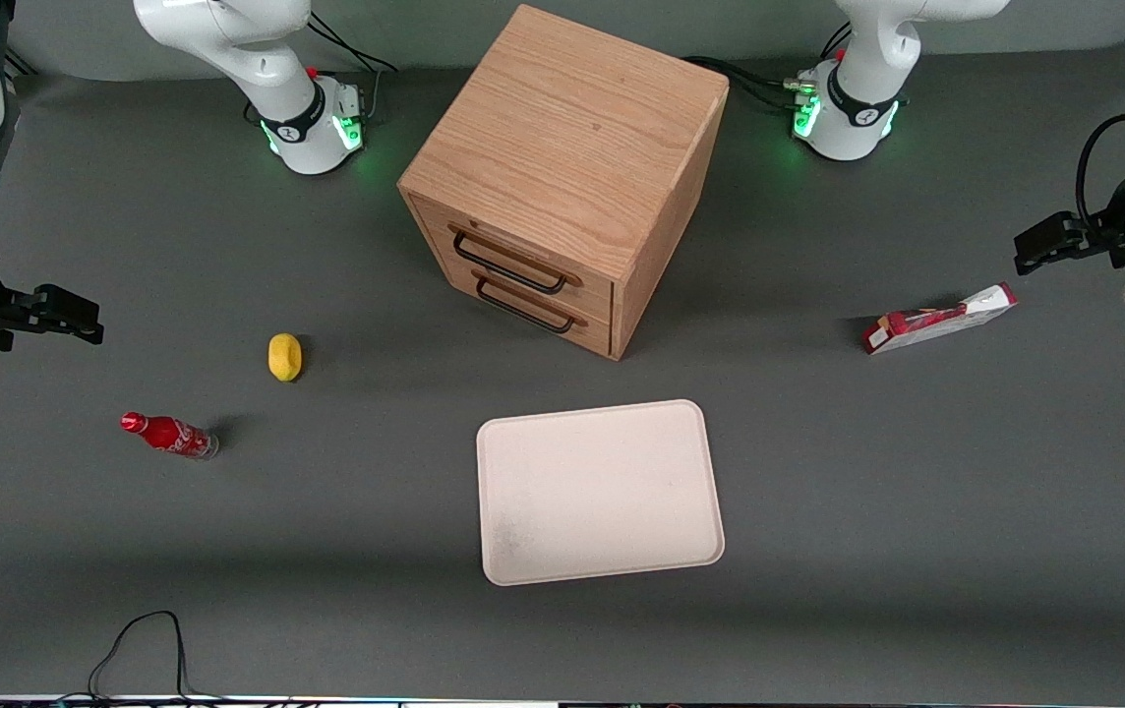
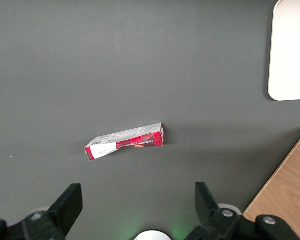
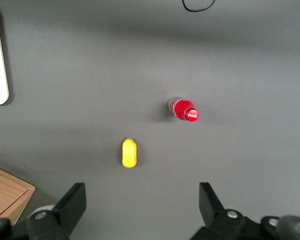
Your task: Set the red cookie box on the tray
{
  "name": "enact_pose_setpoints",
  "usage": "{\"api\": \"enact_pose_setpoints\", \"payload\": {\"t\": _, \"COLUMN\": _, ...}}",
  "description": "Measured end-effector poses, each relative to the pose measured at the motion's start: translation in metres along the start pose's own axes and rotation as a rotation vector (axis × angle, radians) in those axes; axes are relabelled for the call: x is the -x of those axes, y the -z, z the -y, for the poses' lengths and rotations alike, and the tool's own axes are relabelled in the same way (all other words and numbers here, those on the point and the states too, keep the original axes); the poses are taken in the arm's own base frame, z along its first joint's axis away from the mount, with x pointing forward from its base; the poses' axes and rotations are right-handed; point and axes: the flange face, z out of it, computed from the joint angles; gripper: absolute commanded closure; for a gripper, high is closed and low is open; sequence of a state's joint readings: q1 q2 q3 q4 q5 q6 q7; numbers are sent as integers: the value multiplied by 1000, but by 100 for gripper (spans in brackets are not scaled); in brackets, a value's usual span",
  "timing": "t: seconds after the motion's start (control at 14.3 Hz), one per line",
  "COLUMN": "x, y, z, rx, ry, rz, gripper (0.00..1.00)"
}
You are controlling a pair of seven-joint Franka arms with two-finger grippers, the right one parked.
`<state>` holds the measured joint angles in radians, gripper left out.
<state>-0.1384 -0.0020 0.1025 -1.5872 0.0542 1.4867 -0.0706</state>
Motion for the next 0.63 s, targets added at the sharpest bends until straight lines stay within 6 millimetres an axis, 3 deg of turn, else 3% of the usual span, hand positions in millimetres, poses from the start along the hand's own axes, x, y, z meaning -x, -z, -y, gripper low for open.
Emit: {"api": "enact_pose_setpoints", "payload": {"t": 0.63, "x": 1, "y": -1, "z": 1, "rx": 0, "ry": 2, "rz": 9, "gripper": 0}}
